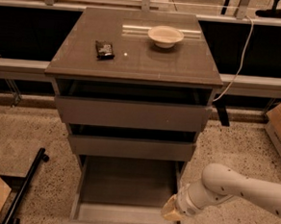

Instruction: Close bottom drawer

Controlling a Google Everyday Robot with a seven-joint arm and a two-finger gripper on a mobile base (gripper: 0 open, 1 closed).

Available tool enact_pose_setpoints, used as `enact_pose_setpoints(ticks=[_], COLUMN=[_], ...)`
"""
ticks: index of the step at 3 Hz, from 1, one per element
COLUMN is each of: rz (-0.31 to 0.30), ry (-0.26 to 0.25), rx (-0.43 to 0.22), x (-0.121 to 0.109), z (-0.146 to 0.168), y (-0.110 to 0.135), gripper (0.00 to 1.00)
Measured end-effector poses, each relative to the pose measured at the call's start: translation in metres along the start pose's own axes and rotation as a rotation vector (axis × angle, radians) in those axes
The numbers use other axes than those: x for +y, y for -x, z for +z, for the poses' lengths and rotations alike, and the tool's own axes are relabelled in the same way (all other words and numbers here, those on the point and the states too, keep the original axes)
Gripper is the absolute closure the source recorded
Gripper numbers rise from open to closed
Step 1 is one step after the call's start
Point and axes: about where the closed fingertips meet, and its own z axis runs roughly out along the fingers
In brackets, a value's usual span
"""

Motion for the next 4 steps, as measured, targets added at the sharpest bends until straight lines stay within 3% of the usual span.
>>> enact_pose_setpoints(ticks=[1,3,4], rz=[0.036,0.025,0.001], ry=[0.026,0.054,0.034], rx=[0.002,-0.033,-0.064], x=[-0.004,-0.006,-0.024], z=[0.027,0.052,0.081], y=[-0.027,-0.032,-0.040], gripper=[1.00,1.00,1.00])
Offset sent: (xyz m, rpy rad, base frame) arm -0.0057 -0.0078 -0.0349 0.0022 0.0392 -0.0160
